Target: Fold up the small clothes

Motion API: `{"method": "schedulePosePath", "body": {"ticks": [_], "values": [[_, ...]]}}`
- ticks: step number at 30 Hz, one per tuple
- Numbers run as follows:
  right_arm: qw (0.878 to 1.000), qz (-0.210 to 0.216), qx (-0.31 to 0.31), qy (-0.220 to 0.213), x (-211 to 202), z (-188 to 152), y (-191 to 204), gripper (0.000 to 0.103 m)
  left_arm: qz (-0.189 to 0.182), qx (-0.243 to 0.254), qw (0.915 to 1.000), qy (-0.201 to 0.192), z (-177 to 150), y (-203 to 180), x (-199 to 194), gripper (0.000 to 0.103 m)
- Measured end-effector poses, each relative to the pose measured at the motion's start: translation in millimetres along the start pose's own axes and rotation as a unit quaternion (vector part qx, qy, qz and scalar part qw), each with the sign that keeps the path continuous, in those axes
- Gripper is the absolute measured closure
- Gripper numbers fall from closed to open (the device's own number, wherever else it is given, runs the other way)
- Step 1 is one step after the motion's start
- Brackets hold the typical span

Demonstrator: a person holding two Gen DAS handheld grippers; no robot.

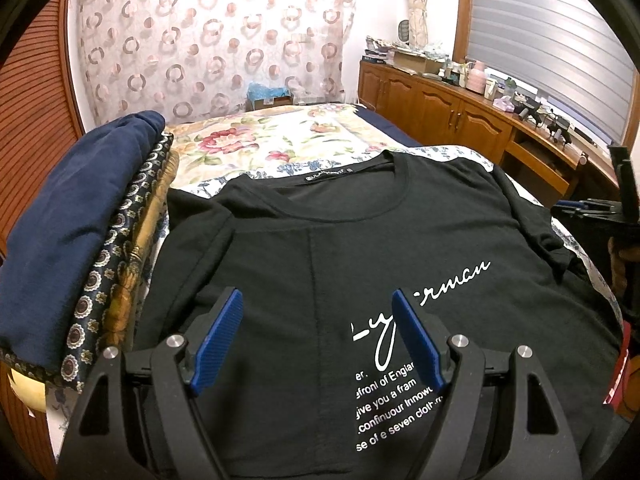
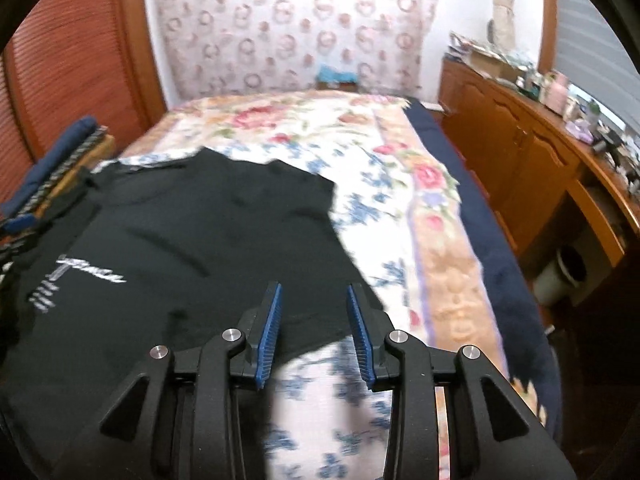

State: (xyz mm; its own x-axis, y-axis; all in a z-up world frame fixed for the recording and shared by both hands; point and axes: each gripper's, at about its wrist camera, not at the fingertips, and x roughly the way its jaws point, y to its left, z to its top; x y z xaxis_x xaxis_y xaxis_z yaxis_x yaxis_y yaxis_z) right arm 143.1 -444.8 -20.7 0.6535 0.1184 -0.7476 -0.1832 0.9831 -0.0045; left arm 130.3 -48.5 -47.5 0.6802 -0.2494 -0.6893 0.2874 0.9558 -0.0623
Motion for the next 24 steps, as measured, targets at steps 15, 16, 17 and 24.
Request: {"method": "schedulePosePath", "body": {"ticks": [15,16,17,24], "values": [[0.999,0.015,-0.013,0.027,24,-7,-8,0.101,0.002,0.003,1.0000,0.005,-3,-1,3,0.026],[0.999,0.021,-0.022,0.023,22,-5,-2,0.101,0.002,0.003,1.0000,0.004,-3,-1,3,0.026],[0.999,0.031,-0.023,0.021,20,-2,0,0.101,0.003,0.002,1.0000,0.003,-3,0,2,0.026],[0.993,0.098,-0.057,-0.032,-3,35,48,0.101,0.020,-0.002,0.9998,-0.007,-1,10,-6,0.026]]}}
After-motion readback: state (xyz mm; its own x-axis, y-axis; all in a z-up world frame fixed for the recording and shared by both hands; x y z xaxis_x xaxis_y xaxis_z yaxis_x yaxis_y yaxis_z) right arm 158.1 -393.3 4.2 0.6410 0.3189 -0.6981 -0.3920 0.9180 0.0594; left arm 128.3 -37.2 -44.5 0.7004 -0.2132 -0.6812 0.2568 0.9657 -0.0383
